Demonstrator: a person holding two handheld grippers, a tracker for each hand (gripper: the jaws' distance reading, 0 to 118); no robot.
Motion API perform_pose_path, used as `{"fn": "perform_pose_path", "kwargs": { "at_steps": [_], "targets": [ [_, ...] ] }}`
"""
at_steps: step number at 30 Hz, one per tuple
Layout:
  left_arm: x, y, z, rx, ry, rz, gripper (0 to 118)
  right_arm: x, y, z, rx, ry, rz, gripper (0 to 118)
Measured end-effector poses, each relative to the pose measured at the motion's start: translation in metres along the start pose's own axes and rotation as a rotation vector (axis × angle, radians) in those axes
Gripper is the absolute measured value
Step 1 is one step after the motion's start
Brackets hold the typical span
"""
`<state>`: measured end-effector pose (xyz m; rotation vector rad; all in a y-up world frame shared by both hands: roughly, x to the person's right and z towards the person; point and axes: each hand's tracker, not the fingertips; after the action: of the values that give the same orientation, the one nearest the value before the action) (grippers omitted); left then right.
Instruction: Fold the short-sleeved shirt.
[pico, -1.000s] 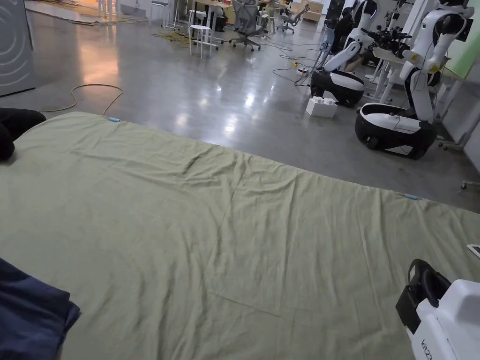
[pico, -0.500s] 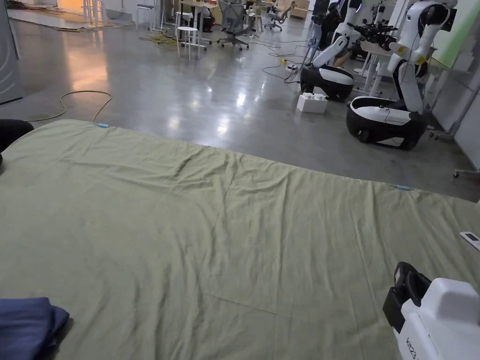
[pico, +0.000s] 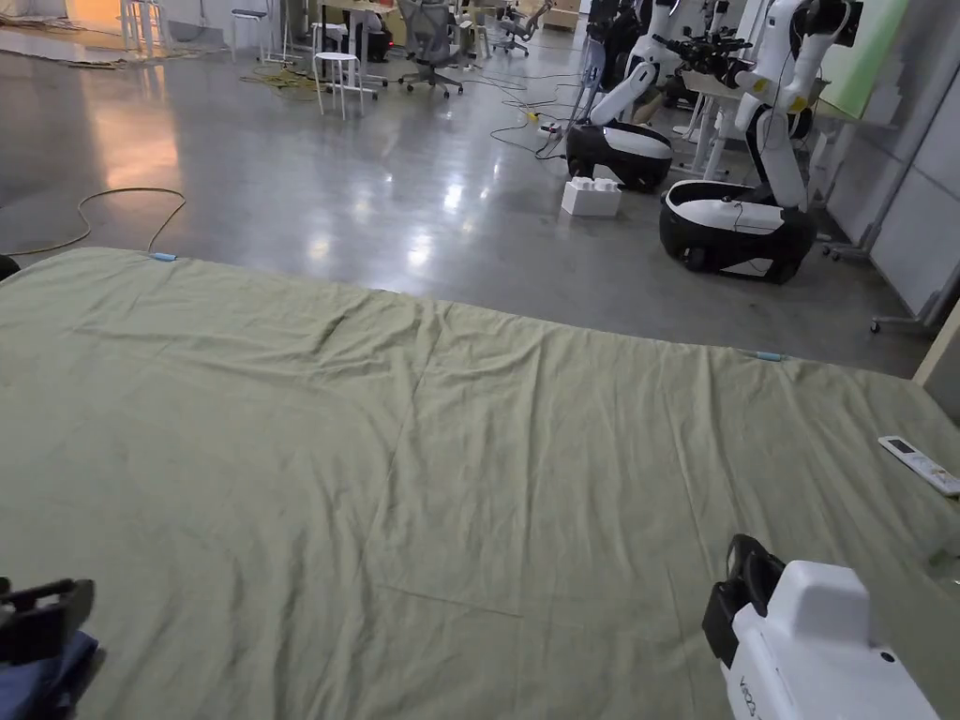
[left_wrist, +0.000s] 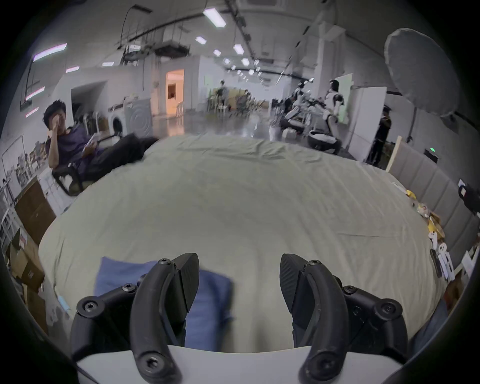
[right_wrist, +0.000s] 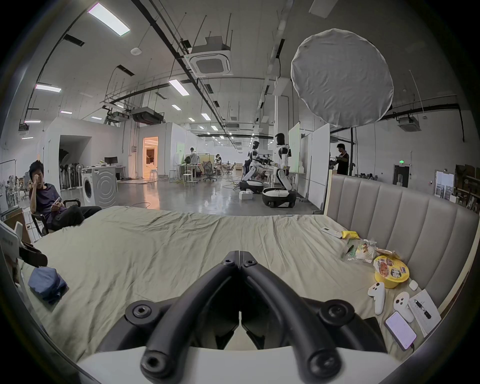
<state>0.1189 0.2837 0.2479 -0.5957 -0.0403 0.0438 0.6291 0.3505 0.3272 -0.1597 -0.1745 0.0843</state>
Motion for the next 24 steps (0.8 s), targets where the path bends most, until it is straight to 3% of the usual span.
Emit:
{"fn": "perform_pose_path", "kwargs": {
  "at_steps": [7,13,15,17,18,24],
  "targets": [
    [0.105,-0.004,0.004,0.264,-0.062,-0.074,65,-0.01,-0.008,-0.002,-0.007,0.0,0.01,0],
    [0.158,0.008,0.013,0.328,-0.066,-0.119,62,-0.012,-0.008,-0.003,-0.01,-0.01,0.001,0],
    [0.168,0.012,0.019,0.345,-0.069,-0.113,51,-0.013,-0.009,-0.002,-0.009,-0.012,0.001,0],
    [0.174,0.016,0.018,0.356,-0.064,-0.127,24,-0.015,-0.01,-0.001,-0.01,-0.01,-0.001,0],
    [0.178,0.015,0.022,0.363,-0.051,-0.132,19,-0.017,-0.01,-0.001,-0.011,-0.008,-0.002,0],
    [0.181,0.022,0.026,0.384,-0.054,-0.083,7,-0.025,-0.01,-0.001,-0.006,-0.004,0.008,0]
  ]
}}
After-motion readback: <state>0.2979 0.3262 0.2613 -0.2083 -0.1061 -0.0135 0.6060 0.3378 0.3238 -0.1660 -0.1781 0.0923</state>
